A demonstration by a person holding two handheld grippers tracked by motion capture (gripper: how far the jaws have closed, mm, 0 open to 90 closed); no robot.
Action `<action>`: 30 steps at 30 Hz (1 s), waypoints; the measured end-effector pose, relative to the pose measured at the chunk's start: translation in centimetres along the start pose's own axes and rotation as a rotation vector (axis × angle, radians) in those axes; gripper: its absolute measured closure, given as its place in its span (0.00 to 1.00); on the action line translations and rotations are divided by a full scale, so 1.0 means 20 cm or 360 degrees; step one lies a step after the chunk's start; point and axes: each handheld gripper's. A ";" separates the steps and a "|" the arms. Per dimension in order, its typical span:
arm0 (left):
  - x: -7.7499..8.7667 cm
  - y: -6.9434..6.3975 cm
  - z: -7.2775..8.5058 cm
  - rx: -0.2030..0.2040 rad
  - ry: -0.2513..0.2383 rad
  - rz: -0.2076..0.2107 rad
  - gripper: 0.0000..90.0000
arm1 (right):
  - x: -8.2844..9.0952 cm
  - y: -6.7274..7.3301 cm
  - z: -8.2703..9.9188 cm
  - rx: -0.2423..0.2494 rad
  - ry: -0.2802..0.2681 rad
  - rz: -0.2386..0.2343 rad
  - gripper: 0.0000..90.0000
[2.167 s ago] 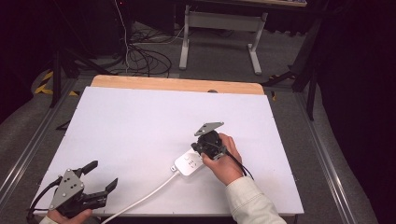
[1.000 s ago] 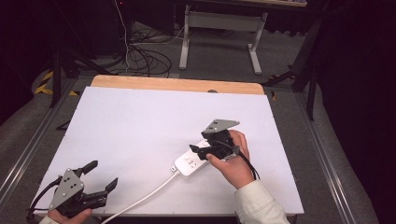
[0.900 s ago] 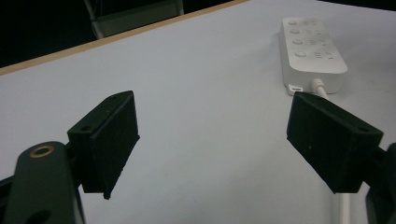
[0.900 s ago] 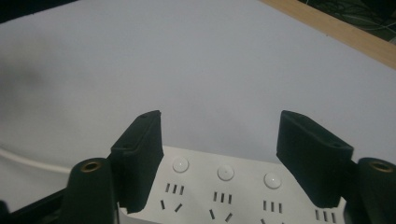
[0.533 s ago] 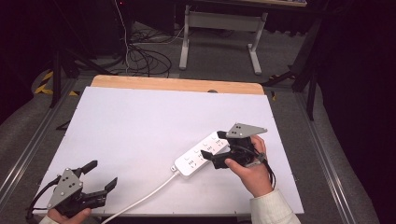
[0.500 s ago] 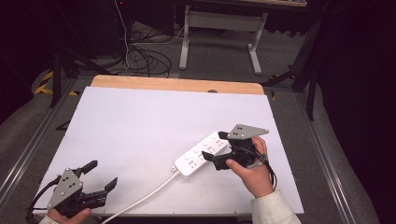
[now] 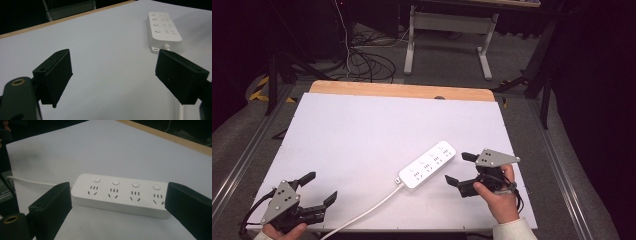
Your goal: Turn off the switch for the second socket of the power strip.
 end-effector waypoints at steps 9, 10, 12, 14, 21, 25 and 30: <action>0.01 0.01 0.00 0.0018 -0.0027 0.0059 0.14 | 0.02 -0.03 0.14 0.0007 -0.0007 0.0020 0.08; 0.01 0.01 0.00 0.0017 -0.0026 0.0056 0.14 | 0.02 -0.03 0.15 0.0000 -0.0007 0.0022 0.08; 0.01 0.01 0.00 0.0005 -0.0018 0.0044 0.14 | 0.02 -0.03 0.19 -0.0011 -0.0005 0.0025 0.08; 0.00 0.01 0.00 0.0010 -0.0016 0.0039 0.13 | 0.02 -0.04 0.23 -0.0025 -0.0006 0.0032 0.08; 0.00 0.01 0.00 0.0008 -0.0007 0.0010 0.13 | 0.01 -0.05 0.33 -0.0035 0.0006 0.0032 0.08; 0.00 0.01 0.01 -0.0015 0.0004 -0.0009 0.13 | 0.00 -0.06 0.37 -0.0018 0.0078 0.0030 0.07; -0.01 0.02 0.02 -0.0027 0.0017 -0.0012 0.13 | -0.01 -0.06 0.41 -0.0052 0.0110 0.0031 0.07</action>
Point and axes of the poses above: each handheld gripper's, and its own axes: x roughly backward along the jaws, z roughly out of its underside, y roughly to its left, and after that the axes turned 1 degree about y, right-handed
